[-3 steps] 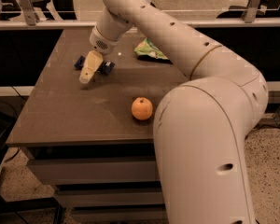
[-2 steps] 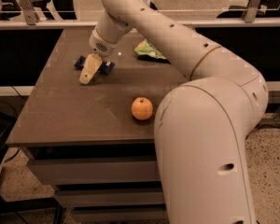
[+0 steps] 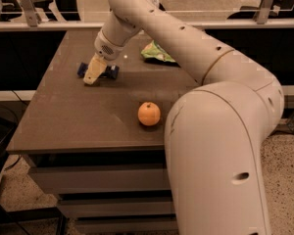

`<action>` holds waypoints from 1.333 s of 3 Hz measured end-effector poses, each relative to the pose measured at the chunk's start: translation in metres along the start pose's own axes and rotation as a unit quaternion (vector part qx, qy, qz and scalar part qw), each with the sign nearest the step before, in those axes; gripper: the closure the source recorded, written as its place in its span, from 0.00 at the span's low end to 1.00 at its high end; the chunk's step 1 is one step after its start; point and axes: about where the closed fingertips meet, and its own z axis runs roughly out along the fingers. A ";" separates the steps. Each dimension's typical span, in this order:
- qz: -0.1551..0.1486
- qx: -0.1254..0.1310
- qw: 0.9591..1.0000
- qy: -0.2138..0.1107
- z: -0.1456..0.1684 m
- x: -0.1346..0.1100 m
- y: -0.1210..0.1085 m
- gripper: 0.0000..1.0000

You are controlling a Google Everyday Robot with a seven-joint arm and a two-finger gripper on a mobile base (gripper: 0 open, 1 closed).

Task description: Pick rxbar blueberry

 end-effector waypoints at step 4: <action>-0.024 0.016 0.999 -0.015 -0.028 -0.026 -0.002 1.00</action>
Offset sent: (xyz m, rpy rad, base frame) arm 0.0005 -0.0013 0.0081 0.0224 -0.0121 -0.0103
